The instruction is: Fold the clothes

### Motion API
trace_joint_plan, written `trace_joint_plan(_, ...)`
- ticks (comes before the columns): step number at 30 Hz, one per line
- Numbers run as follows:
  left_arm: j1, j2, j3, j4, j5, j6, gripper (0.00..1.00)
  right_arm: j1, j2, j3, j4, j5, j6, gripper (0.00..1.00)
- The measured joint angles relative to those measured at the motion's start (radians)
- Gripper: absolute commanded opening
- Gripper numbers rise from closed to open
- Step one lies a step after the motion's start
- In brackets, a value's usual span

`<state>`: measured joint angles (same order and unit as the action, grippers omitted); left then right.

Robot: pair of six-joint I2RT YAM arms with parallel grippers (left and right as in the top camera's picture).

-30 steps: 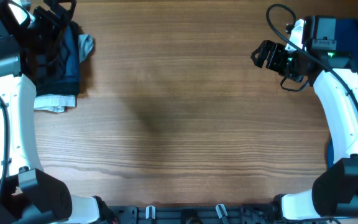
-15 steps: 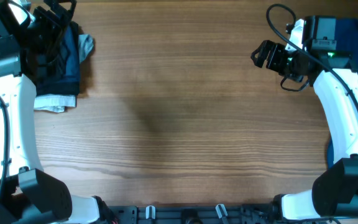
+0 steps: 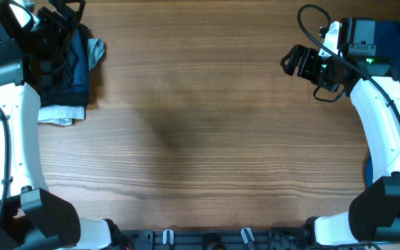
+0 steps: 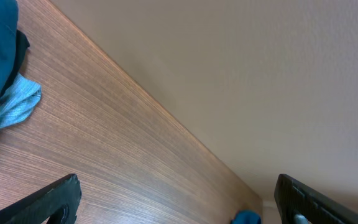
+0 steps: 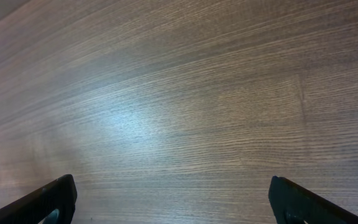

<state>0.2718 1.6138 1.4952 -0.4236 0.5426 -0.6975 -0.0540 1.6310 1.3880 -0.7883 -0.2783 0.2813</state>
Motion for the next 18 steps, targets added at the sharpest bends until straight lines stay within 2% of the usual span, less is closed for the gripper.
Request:
trace_joint_plan(7, 0.000, 0.000, 0.000, 0.000, 0.000, 0.000, 1.00, 0.046, -0.047, 0.000, 0.000, 0.013, 0.000, 1.00)
trace_joint_plan(18, 0.000, 0.000, 0.000, -0.001, 0.000, 0.000, 1.00, 0.251, -0.481, 0.000, 0.001, 0.014, 0.000, 1.00)
